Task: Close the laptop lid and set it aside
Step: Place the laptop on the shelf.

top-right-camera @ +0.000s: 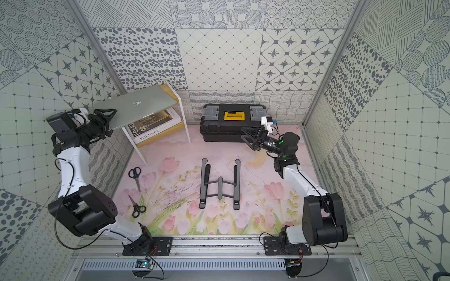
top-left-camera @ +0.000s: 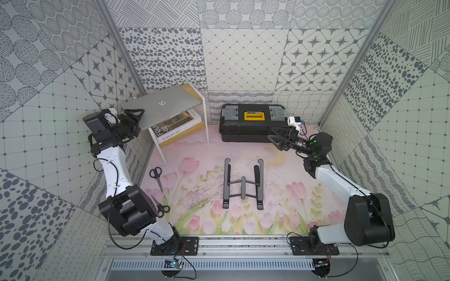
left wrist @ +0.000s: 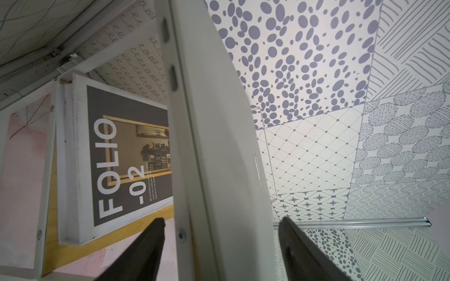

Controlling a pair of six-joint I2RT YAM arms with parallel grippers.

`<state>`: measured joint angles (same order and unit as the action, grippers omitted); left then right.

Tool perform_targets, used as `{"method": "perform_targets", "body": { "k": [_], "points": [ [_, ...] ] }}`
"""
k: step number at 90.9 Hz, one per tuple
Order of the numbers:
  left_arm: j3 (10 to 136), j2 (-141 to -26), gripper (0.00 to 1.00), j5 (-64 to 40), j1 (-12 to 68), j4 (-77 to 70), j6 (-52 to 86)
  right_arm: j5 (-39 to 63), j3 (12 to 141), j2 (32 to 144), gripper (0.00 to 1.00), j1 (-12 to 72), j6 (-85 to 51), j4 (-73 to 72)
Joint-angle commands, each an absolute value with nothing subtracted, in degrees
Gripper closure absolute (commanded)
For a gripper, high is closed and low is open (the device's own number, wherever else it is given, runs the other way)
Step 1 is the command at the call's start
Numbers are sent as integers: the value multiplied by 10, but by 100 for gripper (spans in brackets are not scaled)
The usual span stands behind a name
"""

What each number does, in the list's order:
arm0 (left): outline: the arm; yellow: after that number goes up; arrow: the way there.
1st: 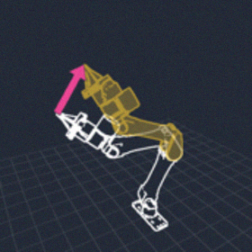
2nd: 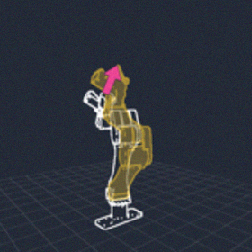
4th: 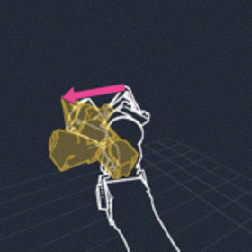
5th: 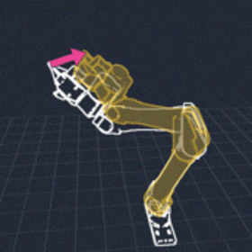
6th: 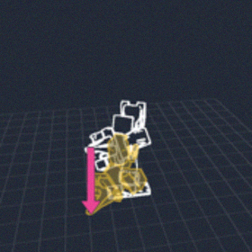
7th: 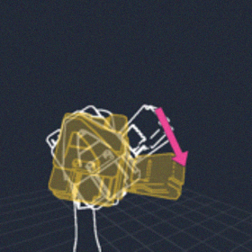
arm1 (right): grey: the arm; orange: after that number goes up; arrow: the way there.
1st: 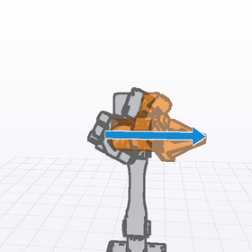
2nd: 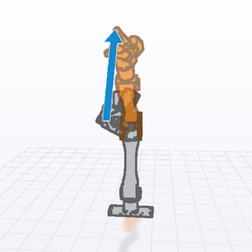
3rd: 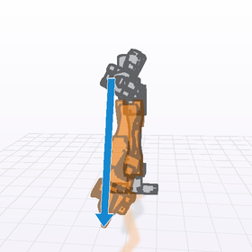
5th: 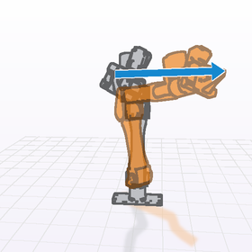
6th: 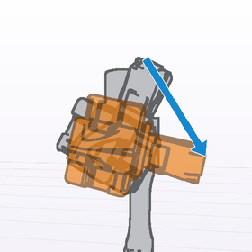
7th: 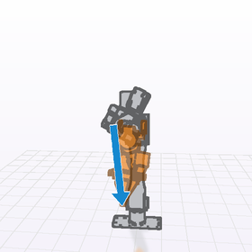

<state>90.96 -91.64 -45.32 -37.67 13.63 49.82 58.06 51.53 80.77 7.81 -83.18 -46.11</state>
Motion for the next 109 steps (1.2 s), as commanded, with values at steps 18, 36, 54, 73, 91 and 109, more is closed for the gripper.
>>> {"method": "perform_targets", "body": {
  "k": [18, 36, 54, 73, 91, 109],
  "points": [
    [897, -902, 59, -475, -384, 152, 484, 583, 524, 805, 3, 82, -806, -445],
    [897, -893, 67, -505, -388, 104, 538, 582, 526, 798, 3, 84, -789, -420],
    [924, -901, 81, -514, -389, 109, 552, 579, 518, 791, 3, 85, -783, -416],
    [945, -897, 62, -516, -391, 121, 547, 577, 519, 790, 3, 88, -782, -414],
    [958, -910, 76, -536, -397, 116, 567, 571, 510, 789, 3, 91, -778, -417],
    [974, -911, 87, -532, -397, 137, 554, 573, 510, 790, 3, 91, -779, -419]
  ]
}}
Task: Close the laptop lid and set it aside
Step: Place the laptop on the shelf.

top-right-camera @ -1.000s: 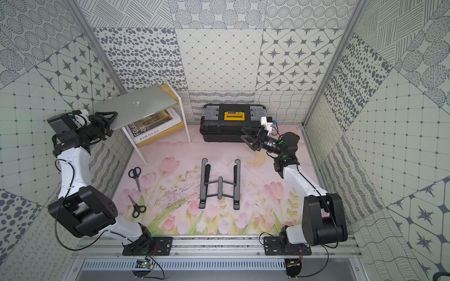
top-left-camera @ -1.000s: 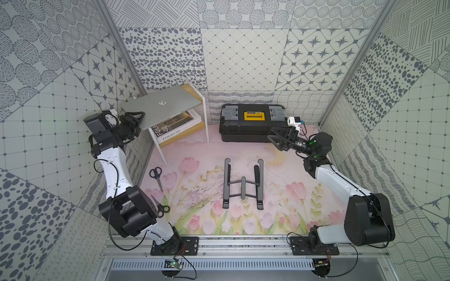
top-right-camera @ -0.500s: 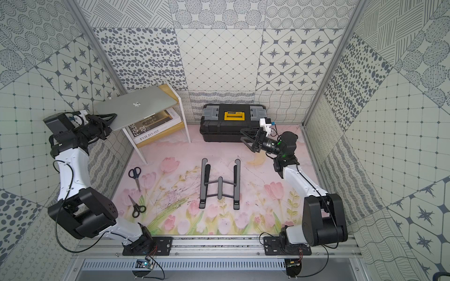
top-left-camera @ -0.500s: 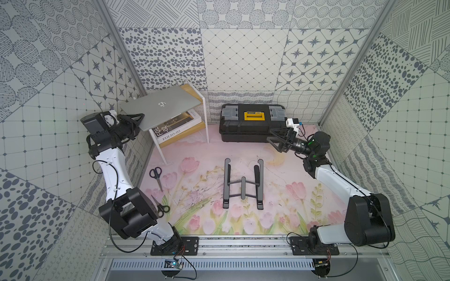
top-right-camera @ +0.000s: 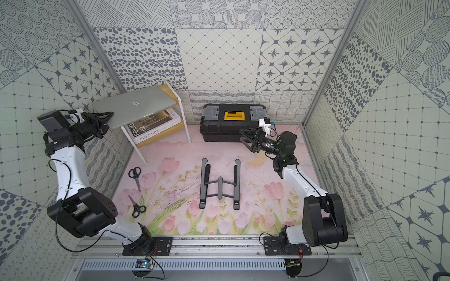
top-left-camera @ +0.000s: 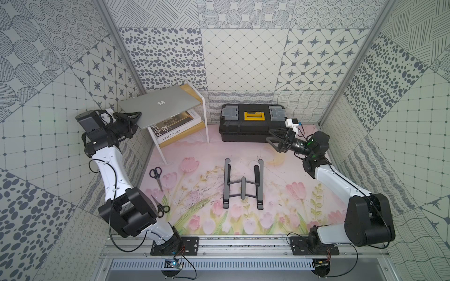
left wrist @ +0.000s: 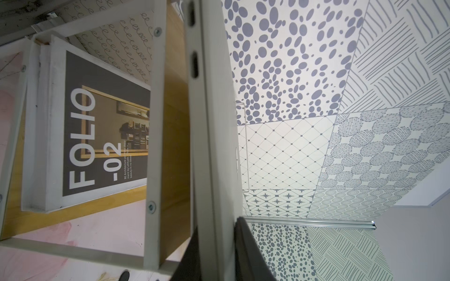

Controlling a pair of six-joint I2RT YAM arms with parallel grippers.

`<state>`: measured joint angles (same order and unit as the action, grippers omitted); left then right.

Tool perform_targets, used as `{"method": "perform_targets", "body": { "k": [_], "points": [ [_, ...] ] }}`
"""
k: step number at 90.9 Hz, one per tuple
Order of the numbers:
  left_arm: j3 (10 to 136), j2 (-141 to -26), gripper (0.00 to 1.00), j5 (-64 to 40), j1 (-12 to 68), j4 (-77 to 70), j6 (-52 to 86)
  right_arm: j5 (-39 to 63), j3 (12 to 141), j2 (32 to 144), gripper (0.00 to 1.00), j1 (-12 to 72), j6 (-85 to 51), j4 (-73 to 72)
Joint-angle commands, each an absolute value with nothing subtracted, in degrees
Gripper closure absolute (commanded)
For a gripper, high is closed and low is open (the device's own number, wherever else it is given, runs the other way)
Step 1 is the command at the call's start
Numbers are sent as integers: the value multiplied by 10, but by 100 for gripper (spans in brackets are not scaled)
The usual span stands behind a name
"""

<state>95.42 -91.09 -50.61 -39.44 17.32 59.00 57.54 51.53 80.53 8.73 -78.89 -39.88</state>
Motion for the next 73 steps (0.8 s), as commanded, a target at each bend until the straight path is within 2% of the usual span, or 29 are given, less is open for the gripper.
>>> {"method": "perform_targets", "body": {
  "k": [1, 6, 13, 27, 40, 73],
  "points": [
    [973, -912, 88, -531, -398, 137, 554, 573, 509, 790, 3, 91, -779, -420],
    [974, -913, 95, -531, -398, 140, 551, 573, 508, 789, 3, 91, -780, -423],
    [972, -914, 100, -532, -397, 142, 552, 574, 506, 788, 3, 91, -781, -425],
    [952, -908, 100, -538, -405, 110, 593, 572, 505, 791, 3, 91, -783, -430],
    [902, -893, 100, -565, -415, -26, 704, 572, 506, 795, 3, 91, -786, -433],
    [864, -871, 100, -575, -435, -239, 887, 572, 511, 793, 3, 91, -793, -439]
  ]
}}
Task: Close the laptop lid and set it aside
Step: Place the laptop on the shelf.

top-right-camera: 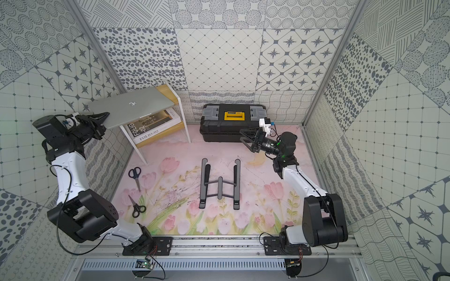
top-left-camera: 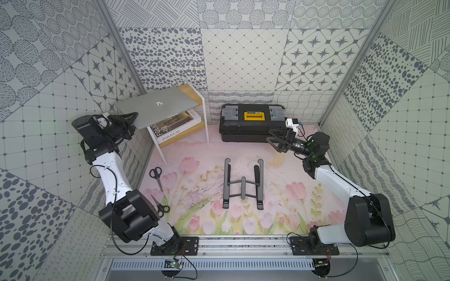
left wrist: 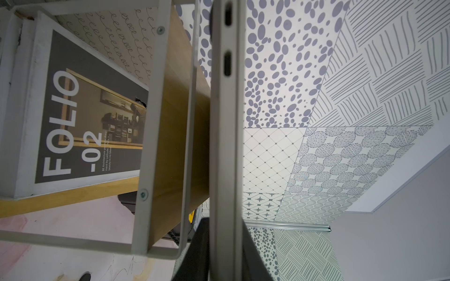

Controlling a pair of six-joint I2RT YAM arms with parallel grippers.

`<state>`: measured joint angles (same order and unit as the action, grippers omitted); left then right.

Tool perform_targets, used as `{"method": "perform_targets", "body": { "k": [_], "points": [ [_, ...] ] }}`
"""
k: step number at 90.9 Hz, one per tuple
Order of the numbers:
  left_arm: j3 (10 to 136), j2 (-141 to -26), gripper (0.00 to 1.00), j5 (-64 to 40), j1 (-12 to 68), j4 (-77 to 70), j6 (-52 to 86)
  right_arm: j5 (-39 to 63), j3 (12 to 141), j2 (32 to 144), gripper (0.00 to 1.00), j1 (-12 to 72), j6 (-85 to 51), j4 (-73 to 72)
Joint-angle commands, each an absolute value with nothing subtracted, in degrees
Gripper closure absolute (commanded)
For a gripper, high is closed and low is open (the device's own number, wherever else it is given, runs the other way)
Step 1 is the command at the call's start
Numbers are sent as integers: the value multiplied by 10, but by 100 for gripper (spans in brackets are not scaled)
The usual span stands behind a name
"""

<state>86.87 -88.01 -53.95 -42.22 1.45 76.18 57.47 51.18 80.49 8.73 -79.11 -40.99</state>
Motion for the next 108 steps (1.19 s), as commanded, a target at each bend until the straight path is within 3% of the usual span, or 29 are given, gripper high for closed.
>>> {"method": "perform_targets", "body": {
  "k": [1, 23, 39, 61, 108],
  "points": [
    [863, -871, 100, -574, -435, -242, 891, 572, 510, 793, 3, 91, -794, -439],
    [827, -917, 100, -566, -438, -481, 1074, 571, 528, 797, 3, 107, -783, -425],
    [828, -899, 100, -579, -438, -436, 1033, 565, 632, 824, 3, 187, -700, -312],
    [831, -914, 100, -577, -435, -469, 1054, 551, 696, 910, 3, 232, -765, -399],
    [813, -916, 100, -584, -396, -429, 998, 504, 1019, 1103, 3, 328, -699, -242]
  ]
}}
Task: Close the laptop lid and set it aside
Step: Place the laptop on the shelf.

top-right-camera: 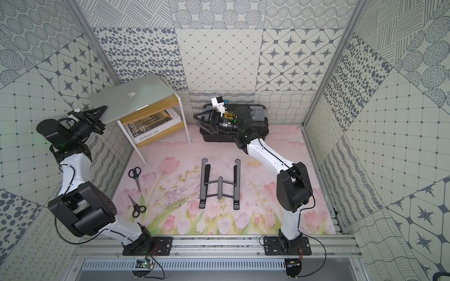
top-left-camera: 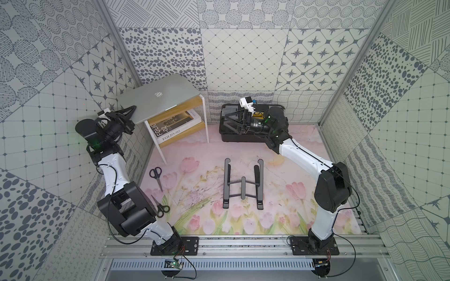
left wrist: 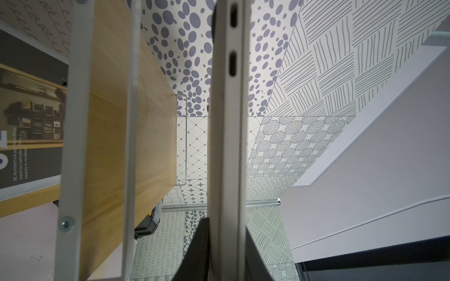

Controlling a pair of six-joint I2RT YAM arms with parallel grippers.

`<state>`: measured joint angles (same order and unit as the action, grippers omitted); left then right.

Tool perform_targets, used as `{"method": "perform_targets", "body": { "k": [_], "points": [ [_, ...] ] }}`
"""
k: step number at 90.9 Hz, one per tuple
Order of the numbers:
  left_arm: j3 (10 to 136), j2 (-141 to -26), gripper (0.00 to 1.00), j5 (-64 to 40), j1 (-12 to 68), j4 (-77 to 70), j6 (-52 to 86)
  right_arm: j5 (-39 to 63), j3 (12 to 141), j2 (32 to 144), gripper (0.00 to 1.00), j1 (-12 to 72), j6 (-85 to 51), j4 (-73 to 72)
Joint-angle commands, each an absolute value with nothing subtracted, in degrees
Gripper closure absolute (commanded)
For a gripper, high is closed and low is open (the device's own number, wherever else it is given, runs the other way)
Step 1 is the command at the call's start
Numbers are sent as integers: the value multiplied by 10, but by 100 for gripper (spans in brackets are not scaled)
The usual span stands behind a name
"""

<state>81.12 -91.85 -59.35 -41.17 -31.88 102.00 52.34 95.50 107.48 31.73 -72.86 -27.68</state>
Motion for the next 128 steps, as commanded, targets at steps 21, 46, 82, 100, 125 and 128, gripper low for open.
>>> {"method": "perform_targets", "body": {
  "k": [21, 46, 82, 100, 125, 128],
  "points": [
    [814, -922, 100, -571, -389, -373, 943, 484, 1041, 1113, 3, 345, -705, -256],
    [801, -946, 100, -558, -386, -368, 922, 472, 966, 1063, 3, 348, -717, -309],
    [801, -969, 100, -551, -379, -391, 935, 467, 930, 1041, 3, 348, -719, -324],
    [788, -1006, 100, -535, -378, -558, 1078, 469, 930, 1050, 3, 348, -725, -328],
    [794, -985, 100, -538, -374, -531, 1072, 467, 932, 1060, 3, 348, -733, -331],
    [794, -982, 100, -539, -373, -526, 1072, 467, 933, 1060, 3, 348, -733, -331]
  ]
}}
